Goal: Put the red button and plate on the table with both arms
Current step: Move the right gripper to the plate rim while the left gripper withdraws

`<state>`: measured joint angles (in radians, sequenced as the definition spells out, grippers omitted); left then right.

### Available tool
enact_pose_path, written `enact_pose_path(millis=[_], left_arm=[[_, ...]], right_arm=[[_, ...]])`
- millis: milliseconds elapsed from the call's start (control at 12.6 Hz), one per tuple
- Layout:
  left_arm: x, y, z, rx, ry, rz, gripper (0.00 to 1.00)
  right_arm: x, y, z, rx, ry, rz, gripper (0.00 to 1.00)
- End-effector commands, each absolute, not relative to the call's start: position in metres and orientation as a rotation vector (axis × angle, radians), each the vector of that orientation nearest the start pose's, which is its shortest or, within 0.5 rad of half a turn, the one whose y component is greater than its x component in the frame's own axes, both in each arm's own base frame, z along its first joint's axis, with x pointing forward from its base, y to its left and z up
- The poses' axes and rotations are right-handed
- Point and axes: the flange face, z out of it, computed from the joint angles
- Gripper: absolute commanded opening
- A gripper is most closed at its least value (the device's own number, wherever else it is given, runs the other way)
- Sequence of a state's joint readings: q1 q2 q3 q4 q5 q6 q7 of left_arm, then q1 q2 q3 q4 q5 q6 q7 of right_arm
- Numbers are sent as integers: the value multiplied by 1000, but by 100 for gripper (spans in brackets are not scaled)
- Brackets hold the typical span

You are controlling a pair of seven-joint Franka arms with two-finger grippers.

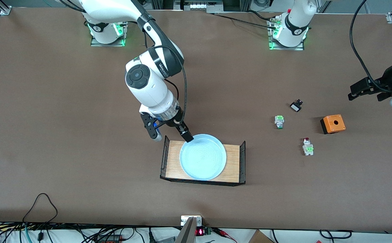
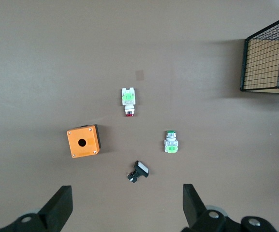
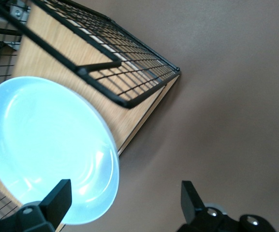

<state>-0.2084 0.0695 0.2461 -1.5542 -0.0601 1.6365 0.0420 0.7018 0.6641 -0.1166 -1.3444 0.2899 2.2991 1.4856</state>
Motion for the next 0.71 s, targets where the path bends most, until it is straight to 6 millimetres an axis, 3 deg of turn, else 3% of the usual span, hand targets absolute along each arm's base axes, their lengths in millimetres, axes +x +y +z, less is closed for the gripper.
enact_pose_path(millis=[0, 475, 634], left_arm=[[571, 21, 629, -3158, -25, -11, 100], [572, 32, 635, -3172, 9, -32, 100], [572, 31, 635, -3177, 21, -36, 100]], right_arm=[[627, 440, 360, -2422, 1395, -33, 100], [633, 442, 343, -2388, 1387, -77, 100], [633, 442, 344, -2379, 1382, -84, 88]])
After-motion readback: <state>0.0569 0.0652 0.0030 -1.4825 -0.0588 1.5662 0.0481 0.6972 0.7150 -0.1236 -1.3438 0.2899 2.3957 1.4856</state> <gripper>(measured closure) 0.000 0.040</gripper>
